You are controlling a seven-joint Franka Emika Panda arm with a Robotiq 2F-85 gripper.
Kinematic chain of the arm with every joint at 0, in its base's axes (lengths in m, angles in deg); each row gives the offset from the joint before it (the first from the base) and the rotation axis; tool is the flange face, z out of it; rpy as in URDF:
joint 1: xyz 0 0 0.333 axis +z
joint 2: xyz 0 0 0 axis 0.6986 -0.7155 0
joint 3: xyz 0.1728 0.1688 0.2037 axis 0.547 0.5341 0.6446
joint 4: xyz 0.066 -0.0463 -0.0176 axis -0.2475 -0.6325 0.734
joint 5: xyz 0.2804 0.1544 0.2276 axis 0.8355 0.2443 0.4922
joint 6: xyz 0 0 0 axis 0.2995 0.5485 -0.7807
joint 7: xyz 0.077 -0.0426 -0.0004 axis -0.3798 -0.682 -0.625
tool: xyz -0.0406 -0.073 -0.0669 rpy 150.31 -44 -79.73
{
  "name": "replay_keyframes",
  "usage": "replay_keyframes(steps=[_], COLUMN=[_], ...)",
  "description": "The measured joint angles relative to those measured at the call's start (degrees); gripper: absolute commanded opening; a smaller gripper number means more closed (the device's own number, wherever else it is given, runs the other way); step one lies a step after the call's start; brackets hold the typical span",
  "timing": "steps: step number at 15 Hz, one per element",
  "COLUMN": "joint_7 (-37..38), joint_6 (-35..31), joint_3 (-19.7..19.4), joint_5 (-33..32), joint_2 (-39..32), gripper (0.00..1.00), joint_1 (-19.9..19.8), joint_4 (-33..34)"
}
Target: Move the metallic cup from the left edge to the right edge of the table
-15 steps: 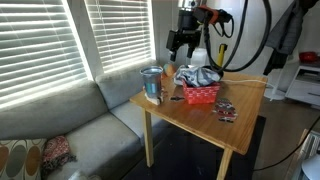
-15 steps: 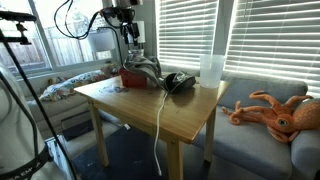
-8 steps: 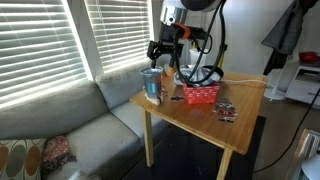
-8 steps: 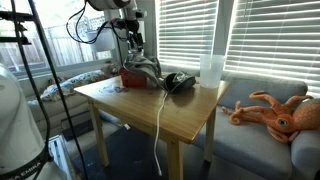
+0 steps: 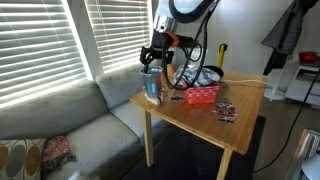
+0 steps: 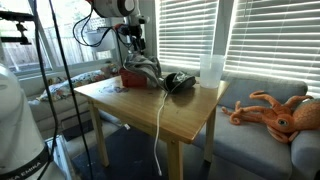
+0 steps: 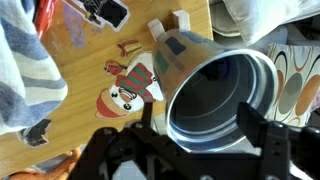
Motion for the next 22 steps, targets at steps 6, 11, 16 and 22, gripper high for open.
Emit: replay_keyframes(steps=[6, 11, 16, 22], joint_7=[0.0, -0.06, -0.06, 1.94], joint_6=[-0.13, 0.12, 2.88, 6.78], joint_3=[-0.54, -0.93, -2.14, -4.28], joint_5=[-0.05, -0.06, 0.02, 0.1], joint_2=[-1.32, -0.92, 1.12, 7.47], gripper=[0.13, 0.0, 0.06, 0.04], joint_1=[0.54, 0.7, 0.66, -0.55], joint_4=[0.39, 0.56, 0.88, 0.96])
